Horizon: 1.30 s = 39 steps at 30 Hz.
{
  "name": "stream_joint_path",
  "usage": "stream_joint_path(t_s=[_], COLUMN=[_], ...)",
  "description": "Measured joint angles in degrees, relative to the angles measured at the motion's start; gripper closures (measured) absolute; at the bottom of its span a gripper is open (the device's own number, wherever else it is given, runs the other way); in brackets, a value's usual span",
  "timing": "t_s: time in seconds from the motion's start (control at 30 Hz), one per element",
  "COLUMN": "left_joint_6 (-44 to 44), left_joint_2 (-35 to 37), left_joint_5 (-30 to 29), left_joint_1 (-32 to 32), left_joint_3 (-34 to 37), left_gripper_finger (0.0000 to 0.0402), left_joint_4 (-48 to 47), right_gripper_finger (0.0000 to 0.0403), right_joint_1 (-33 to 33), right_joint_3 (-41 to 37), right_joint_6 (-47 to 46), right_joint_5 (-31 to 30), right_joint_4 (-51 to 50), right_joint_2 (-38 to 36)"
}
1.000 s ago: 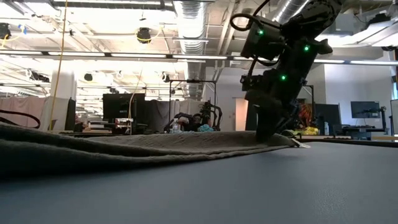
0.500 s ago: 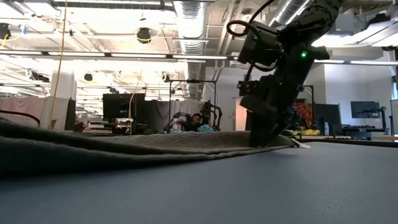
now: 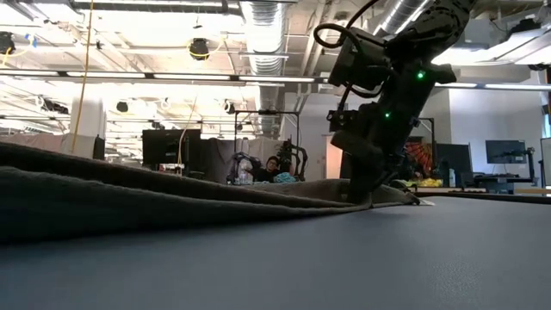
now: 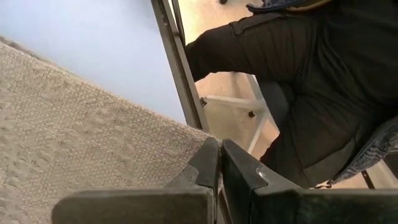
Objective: Roll towel
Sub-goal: Roll the gray towel
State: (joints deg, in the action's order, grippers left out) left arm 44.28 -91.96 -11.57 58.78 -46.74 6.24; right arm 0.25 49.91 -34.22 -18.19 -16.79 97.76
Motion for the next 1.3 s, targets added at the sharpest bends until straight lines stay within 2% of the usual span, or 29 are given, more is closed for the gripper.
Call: stream_joint_path(t_s=[0.1,0.37,0.5,0.7,0.93,1.03,1.3], left_joint_6=[1.0,1.3,1.6,2.5,1.5,1.5,1.9], left_joint_2=[0.0,0.0,0.0,0.0,0.0,0.0,0.0], left_joint_5=[0.8,1.3,1.4,3.2,3.2,3.1,3.0], left_joint_1=[0.0,0.0,0.0,0.1,0.1,0.1,0.1], left_joint_3=[0.0,0.0,0.0,0.0,0.0,0.0,0.0], left_gripper_finger=[0.0401,0.0401,0.0401,0.0401,0.0401,0.0401,0.0401], left_joint_4=[0.1,0.2,0.2,0.1,-0.3,-0.3,-0.3], right_gripper_finger=[0.0337,0.0202,0.0160,0.0159,0.0178,0.0187,0.0214], right_joint_1=[0.0,-0.7,-0.8,1.6,6.8,8.1,7.2], right_joint_3=[0.0,1.9,4.7,7.2,7.2,7.2,6.8], right_joint_6=[0.1,0.0,1.7,6.8,20.1,25.1,30.9], right_joint_5=[0.1,0.8,1.6,2.8,3.5,1.4,1.3], right_joint_4=[-0.2,-1.7,-4.8,-7.9,-5.2,-3.2,-2.3], right_joint_2=[0.0,0.0,0.0,0.0,0.7,1.1,1.0])
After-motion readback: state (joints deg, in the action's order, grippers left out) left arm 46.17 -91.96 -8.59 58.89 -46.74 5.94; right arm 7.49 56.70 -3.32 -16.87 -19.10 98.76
